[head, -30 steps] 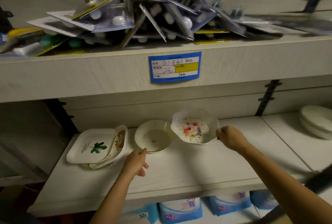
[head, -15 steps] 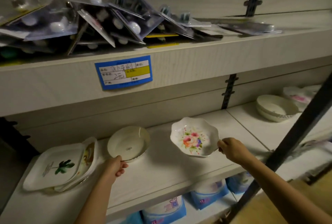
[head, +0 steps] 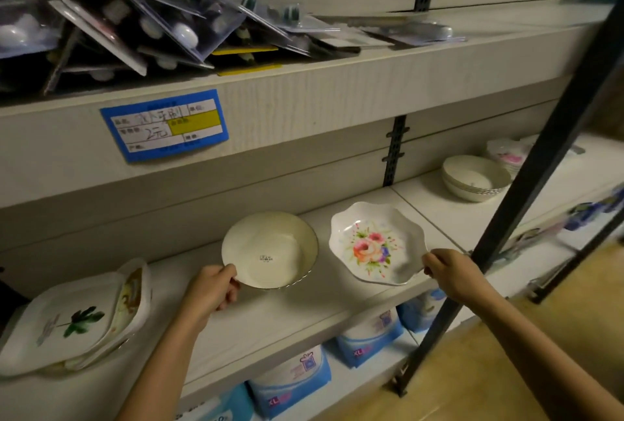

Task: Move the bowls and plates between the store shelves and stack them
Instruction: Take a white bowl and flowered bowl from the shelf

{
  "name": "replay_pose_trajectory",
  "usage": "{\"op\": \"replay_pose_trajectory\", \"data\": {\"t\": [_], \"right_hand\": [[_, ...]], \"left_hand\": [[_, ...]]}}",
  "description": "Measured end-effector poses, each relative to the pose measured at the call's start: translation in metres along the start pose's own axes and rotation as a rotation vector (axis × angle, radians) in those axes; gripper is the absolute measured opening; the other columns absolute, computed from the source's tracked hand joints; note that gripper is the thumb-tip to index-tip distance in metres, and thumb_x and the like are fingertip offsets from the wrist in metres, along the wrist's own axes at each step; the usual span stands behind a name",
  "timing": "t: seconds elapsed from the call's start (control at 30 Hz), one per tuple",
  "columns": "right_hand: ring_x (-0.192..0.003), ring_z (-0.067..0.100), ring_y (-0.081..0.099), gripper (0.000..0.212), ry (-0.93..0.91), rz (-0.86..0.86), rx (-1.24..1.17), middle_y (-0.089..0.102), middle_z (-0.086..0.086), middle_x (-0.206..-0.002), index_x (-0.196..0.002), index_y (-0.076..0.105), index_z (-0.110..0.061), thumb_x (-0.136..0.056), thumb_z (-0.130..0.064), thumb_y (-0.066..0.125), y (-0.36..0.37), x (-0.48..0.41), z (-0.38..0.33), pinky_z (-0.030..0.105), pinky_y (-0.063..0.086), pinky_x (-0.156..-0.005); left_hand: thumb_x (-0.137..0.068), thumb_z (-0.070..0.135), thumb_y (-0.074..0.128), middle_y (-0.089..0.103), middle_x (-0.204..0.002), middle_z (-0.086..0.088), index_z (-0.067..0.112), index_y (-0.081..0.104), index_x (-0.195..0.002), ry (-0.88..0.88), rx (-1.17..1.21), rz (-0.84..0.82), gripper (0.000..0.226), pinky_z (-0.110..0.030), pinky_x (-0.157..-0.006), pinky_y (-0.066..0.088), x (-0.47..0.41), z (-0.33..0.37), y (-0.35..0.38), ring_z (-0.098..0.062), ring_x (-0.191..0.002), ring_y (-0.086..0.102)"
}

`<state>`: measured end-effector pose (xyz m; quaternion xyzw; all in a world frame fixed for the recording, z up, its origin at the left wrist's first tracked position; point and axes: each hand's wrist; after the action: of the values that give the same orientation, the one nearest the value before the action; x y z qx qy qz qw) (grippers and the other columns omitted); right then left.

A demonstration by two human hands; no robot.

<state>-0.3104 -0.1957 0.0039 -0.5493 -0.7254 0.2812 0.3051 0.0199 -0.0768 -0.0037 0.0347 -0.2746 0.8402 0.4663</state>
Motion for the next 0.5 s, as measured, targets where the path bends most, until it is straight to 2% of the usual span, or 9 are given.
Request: {"op": "replay_pose_trajectory", "data": {"t": [0.07, 0.2, 0.3, 0.4, 0.5], "right_hand": [[-0.066, 0.016, 0.055, 0.031, 0.013, 0.027, -0.004, 0.056, 0.000, -0.069, -0.069, 0.055, -0.019, -0.097, -0.022, 0.041, -0.011, 0.010, 0.010, 0.024, 0.045, -0.062], [-0.066, 0.020, 0.056, 0.031, 0.037, 0.042, -0.010, 0.061, 0.011, -0.074, -0.081, 0.063, -0.004, -0.097, -0.020, 0.042, -0.037, 0.029, 0.033, 0.029, 0.046, -0.065], [-0.066, 0.018, 0.055, 0.029, 0.037, 0.069, -0.019, 0.062, 0.009, -0.074, -0.083, 0.063, -0.006, -0.097, -0.019, 0.042, -0.056, 0.040, 0.055, 0.024, 0.044, -0.061], [-0.058, 0.011, 0.048, 0.032, 0.047, 0.091, -0.022, 0.053, -0.001, -0.064, -0.069, 0.057, -0.014, -0.097, -0.018, 0.041, -0.076, 0.047, 0.077, 0.018, 0.037, -0.054], [-0.055, 0.010, 0.045, 0.039, 0.064, 0.115, -0.027, 0.050, -0.004, -0.059, -0.059, 0.050, -0.019, -0.097, -0.015, 0.042, -0.100, 0.048, 0.102, 0.022, 0.034, -0.054]], "left_hand": [[-0.088, 0.012, 0.044, 0.049, -0.041, -0.003, 0.002, 0.056, -0.064, 0.032, -0.035, -0.046, 0.029, -0.024, -0.046, 0.027, 0.009, 0.012, 0.009, -0.017, -0.043, 0.035], [-0.089, 0.012, 0.043, 0.048, -0.041, -0.002, 0.002, 0.057, -0.066, 0.072, -0.084, -0.154, 0.028, -0.024, -0.046, 0.027, 0.024, 0.036, 0.030, -0.016, -0.043, 0.034], [-0.089, 0.013, 0.043, 0.048, -0.038, 0.000, 0.002, 0.057, -0.067, 0.097, -0.111, -0.215, 0.028, -0.024, -0.045, 0.026, 0.034, 0.052, 0.051, -0.013, -0.040, 0.033], [-0.090, 0.013, 0.043, 0.048, -0.037, 0.000, 0.002, 0.057, -0.067, 0.126, -0.149, -0.268, 0.029, -0.024, -0.045, 0.027, 0.041, 0.066, 0.075, -0.013, -0.039, 0.033], [-0.090, 0.012, 0.043, 0.049, -0.037, -0.002, 0.002, 0.058, -0.065, 0.145, -0.169, -0.296, 0.031, -0.024, -0.044, 0.027, 0.047, 0.077, 0.102, -0.014, -0.037, 0.033]]}}
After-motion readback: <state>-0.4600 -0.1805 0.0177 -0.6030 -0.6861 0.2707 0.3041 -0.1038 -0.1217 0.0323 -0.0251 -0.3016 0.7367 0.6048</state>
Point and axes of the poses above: each hand's wrist, its own x-axis away from the middle knuckle, its own y-axis out of the palm, z = x × y
